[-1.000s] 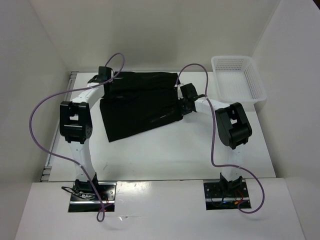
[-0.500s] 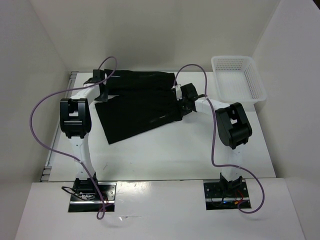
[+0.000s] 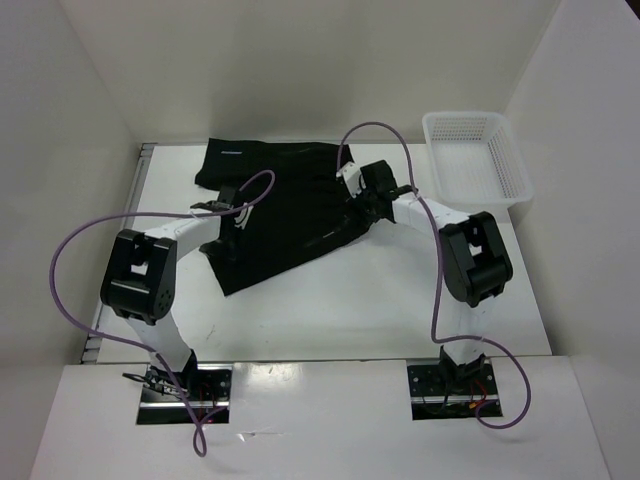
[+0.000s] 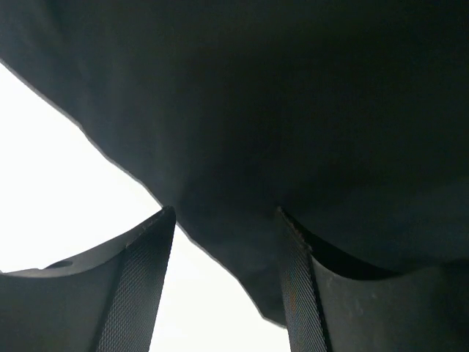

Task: Fold and stack the shorts
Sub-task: Flatten the shorts out

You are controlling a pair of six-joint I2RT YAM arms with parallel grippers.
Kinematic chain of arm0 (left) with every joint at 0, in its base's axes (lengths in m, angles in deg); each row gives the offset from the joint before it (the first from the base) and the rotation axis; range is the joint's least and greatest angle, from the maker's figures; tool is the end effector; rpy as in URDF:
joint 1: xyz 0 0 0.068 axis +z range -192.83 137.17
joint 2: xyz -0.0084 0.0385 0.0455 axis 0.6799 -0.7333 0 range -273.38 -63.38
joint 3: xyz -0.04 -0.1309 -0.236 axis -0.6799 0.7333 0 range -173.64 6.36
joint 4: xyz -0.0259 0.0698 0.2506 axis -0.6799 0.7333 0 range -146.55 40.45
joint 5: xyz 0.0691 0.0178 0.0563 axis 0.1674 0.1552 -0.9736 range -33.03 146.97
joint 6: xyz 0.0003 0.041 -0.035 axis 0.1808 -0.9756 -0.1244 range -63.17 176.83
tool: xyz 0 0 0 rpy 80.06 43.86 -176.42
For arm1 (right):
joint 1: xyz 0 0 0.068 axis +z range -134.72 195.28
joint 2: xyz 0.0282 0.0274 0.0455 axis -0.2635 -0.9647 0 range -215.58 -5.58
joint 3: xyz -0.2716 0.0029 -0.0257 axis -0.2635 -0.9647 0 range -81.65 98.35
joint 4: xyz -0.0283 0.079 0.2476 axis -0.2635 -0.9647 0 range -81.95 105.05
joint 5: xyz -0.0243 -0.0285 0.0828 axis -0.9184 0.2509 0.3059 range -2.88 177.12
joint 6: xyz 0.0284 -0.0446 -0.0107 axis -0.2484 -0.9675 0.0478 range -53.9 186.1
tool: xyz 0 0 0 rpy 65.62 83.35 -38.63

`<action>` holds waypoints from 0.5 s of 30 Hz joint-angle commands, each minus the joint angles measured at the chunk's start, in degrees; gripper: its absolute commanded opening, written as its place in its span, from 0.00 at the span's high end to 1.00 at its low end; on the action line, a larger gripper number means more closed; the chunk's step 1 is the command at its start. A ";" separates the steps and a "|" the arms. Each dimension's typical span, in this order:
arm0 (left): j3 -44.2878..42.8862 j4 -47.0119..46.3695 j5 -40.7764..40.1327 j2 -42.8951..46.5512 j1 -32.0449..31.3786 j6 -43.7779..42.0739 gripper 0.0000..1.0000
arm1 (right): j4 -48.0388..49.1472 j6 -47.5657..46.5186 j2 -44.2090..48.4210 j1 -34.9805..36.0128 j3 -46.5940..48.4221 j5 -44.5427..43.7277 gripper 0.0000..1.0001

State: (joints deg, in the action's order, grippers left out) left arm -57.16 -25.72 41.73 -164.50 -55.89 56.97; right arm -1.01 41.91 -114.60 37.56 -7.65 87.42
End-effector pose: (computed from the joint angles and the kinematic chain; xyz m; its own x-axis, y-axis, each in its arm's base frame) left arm 0.3348 -0.0680 0.1700 -0.9062 0.2076 -0.3683 0.1215 0.9622 0.2436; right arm 0.3792 0.1555 0.1864 -0.5000 -0.6478 -0.5748 -0.6437 0.7220 -0.2538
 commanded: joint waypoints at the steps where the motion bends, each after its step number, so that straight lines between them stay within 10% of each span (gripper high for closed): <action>1: 3.40 -1.47 -1.01 0.75 0.14 -0.14 0.36 | 2.86 -6.75 4.25 3.11 3.96 -4.16 0.48; 8: 7.62 -2.61 0.13 0.75 -1.62 -0.14 0.36 | 4.89 -7.46 4.77 5.58 2.65 -8.73 0.25; 15: 9.21 -2.97 0.13 0.75 -2.15 -0.14 0.36 | 3.49 -6.93 0.83 6.11 5.45 -4.08 0.41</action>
State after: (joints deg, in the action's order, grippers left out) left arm -51.11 -31.14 39.06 -161.36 -57.55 56.78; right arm 1.50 34.72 -112.45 43.40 -5.66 81.67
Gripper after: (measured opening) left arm 0.640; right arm 0.613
